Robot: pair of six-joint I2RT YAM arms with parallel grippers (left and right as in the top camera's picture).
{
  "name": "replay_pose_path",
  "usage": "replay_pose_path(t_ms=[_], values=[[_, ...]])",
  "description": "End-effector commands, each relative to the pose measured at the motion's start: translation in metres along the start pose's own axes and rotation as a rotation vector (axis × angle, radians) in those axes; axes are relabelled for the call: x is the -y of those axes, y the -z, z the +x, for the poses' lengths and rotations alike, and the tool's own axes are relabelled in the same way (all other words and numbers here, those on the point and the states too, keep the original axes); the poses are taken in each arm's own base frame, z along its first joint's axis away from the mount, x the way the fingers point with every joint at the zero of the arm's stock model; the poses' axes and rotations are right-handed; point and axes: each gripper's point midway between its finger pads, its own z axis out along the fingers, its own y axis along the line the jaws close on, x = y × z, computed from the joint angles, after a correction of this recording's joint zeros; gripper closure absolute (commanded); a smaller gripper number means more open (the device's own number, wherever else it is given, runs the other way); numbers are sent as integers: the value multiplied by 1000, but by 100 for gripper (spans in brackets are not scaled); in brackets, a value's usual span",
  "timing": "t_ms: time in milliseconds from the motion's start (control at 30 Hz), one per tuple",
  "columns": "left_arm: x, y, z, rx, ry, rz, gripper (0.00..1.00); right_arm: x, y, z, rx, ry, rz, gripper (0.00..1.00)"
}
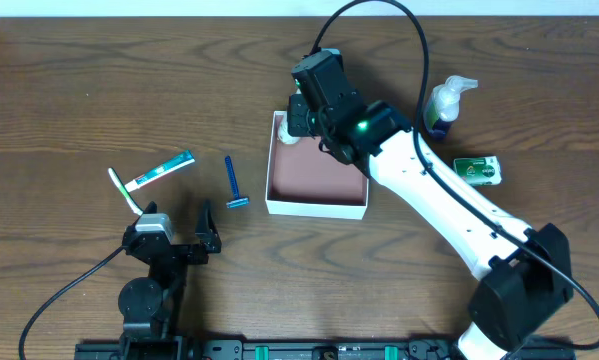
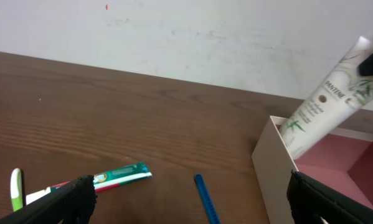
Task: Pack container
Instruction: 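Lower the tube upright into the box's back-left corner and release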
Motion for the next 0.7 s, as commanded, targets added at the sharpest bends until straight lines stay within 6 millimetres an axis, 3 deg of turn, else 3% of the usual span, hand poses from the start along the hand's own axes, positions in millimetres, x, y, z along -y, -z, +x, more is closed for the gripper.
replay_pose_path(t_ms=[0, 200, 333, 467, 667], values=[[-3, -1, 16, -51, 1, -3, 2, -15, 0, -3, 17, -10, -33, 98], [-3, -1, 16, -51, 1, -3, 2, -17, -6, -2, 18, -9, -36, 98], [-3, -1, 16, -51, 1, -3, 2, -21, -6, -4, 29, -7, -48, 79], [-3, -1, 16, -51, 1, -3, 2, -31, -5, -5, 44, -1, -73, 75], [-3, -1, 16, -51, 1, -3, 2, -51, -1, -6, 69, 11, -131, 59]])
